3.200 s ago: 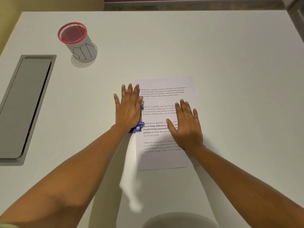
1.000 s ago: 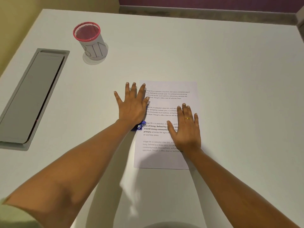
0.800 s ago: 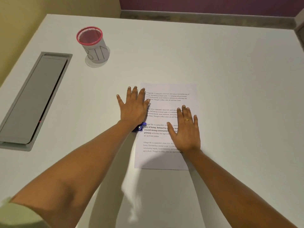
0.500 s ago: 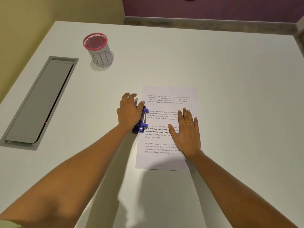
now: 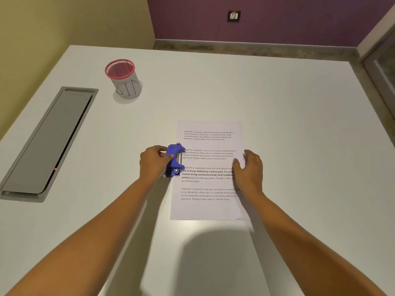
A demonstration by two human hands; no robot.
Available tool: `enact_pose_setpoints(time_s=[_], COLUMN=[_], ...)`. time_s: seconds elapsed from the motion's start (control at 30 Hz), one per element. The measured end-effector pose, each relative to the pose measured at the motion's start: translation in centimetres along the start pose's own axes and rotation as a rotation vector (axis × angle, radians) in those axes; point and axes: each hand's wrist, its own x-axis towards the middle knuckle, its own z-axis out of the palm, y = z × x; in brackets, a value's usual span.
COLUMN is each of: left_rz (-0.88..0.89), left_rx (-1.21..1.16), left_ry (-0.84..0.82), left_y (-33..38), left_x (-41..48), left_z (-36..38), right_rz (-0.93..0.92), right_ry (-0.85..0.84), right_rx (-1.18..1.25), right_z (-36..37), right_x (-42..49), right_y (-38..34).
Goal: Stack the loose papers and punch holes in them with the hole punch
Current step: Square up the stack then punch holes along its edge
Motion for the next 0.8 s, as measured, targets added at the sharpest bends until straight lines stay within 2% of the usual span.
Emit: enact_pose_setpoints(time_s=[0.13, 0.43, 0.8], left_rz=[-0.004, -0.056, -0.087], left_rx=[0.010, -0.044, -0.055], left_ry=[-0.010, -0.017, -0.003], left_y=[0.3, 0.9, 1.0], left_x=[-0.3, -0.7, -0.7], left_z=[-0.2, 0.0, 0.1], right_rz=[0.120, 0.402, 0.582], right_ry=[-0.042, -0.041, -0.120], right_rx=[-0.036, 0.151, 0.344], right_z=[-0.5, -0.6, -1.7], right_x=[-0.7, 0.8, 3.4], right_y=[0.4, -0.1, -0.4])
